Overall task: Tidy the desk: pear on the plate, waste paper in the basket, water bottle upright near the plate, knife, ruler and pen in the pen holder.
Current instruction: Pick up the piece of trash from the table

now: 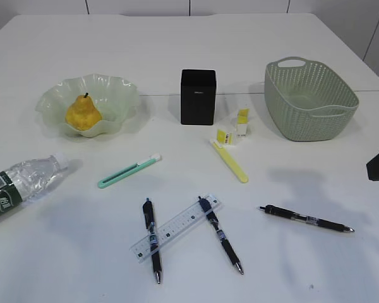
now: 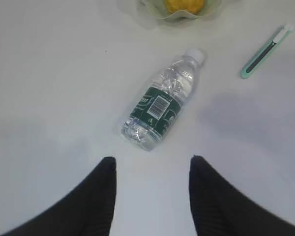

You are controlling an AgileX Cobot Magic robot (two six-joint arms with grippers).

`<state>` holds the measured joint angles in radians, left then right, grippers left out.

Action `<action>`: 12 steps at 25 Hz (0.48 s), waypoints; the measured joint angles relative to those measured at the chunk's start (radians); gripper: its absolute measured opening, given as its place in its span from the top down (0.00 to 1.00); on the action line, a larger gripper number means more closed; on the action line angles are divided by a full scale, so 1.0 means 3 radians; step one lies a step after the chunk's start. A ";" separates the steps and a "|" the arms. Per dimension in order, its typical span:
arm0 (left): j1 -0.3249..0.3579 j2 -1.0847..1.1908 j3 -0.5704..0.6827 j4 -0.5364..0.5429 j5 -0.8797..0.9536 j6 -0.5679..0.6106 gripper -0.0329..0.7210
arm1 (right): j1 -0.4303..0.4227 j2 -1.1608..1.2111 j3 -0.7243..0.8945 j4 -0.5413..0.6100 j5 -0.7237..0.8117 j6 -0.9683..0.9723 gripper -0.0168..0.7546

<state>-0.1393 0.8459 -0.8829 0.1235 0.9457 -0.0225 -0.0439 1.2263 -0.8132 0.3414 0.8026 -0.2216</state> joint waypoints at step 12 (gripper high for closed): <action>0.0000 0.0000 0.0005 0.0226 -0.0088 0.0000 0.50 | 0.0000 0.0235 -0.0329 -0.0051 0.0255 0.0000 0.47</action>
<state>-0.1393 0.8459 -0.8814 0.1915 0.9193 -0.0225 -0.0439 1.2969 -0.9117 0.3261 0.8790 -0.2216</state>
